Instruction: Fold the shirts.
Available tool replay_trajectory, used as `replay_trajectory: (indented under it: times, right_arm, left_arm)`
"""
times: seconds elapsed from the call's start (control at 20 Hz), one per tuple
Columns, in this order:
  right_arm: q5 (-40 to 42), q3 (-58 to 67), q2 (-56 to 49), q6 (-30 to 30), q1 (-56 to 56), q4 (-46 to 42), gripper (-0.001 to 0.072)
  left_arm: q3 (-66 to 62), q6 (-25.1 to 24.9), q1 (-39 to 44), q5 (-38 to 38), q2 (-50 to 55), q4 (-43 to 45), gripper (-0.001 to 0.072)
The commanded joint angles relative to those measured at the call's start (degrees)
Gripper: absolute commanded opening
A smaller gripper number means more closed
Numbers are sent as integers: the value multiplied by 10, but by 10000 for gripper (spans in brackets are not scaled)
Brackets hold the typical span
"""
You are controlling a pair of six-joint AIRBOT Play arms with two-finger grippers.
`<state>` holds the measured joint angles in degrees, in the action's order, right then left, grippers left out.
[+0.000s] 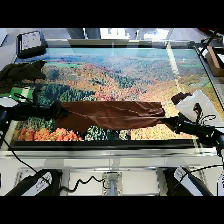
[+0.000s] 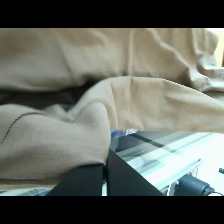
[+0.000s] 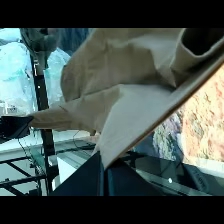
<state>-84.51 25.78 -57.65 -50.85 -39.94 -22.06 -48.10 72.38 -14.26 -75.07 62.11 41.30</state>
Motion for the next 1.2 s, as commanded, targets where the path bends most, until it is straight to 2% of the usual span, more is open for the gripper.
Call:
replay_trajectory:
  times: [0.0,0.2,0.35,0.45,0.55,0.7,0.95,1.15]
  right_arm:
    - [-17,43,12,-30,0,12,27]
    - [23,110,12,-59,0,3,27]
    - [63,150,12,-96,0,-47,27]
    - [71,159,12,-110,1,-83,27]
    - [84,158,12,-124,12,-129,27]
    - [154,158,10,-156,59,-200,26]
    - [245,161,-57,-169,144,-204,26]
    - [279,214,-154,-169,175,-204,26]
  left_arm:
    - [-36,-1,0,8,-10,-9,14]
    - [-79,36,0,56,-10,29,13]
    - [-80,74,0,22,-5,146,13]
    - [-80,76,0,-7,5,186,14]
    - [-80,76,0,-7,20,187,13]
    - [-80,85,0,24,57,186,13]
    - [-89,84,1,85,133,136,13]
    - [-157,84,1,108,189,129,12]
